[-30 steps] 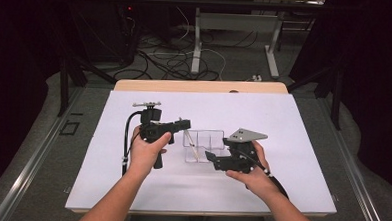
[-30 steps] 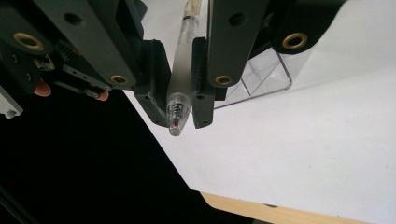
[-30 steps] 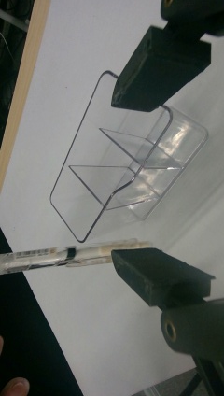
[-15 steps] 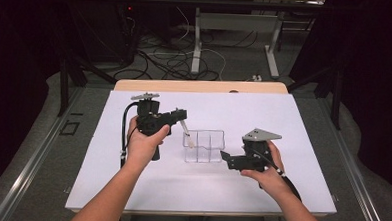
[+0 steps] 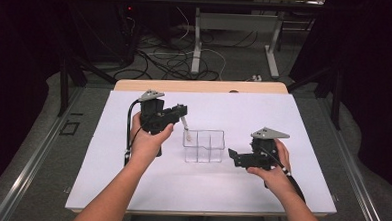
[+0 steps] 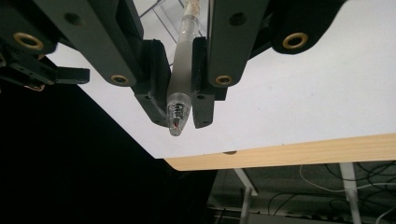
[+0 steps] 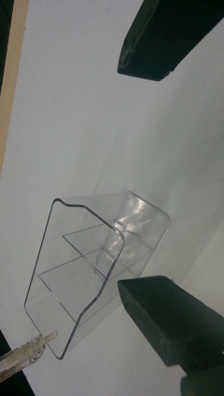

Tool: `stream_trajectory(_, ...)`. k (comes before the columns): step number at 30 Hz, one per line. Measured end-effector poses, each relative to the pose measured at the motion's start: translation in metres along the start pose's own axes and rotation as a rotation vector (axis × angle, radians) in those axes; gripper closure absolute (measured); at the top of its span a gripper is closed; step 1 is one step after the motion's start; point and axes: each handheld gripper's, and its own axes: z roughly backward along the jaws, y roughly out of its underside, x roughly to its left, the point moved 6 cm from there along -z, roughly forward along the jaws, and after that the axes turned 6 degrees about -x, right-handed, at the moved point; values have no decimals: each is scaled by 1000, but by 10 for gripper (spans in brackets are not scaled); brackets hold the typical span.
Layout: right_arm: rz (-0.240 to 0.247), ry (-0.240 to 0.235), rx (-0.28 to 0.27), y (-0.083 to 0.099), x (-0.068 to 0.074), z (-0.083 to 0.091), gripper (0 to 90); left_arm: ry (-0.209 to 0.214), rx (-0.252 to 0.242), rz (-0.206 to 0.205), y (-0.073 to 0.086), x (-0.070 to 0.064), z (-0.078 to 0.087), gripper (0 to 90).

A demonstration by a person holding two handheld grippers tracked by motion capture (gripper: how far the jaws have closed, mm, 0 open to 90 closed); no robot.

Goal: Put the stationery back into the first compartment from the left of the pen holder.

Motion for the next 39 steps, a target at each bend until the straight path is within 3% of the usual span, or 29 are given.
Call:
stream_trajectory(13,-11,11,5,3,-4,-2,0,-35,16,-43,13,4,-11,798)
stream_trajectory(20,-26,12,11,5,-6,-2,0,-43,27,-42,22,5,-17,798)
stream_trajectory(39,-23,6,28,10,-6,-6,0,-62,87,-101,45,4,-36,796)
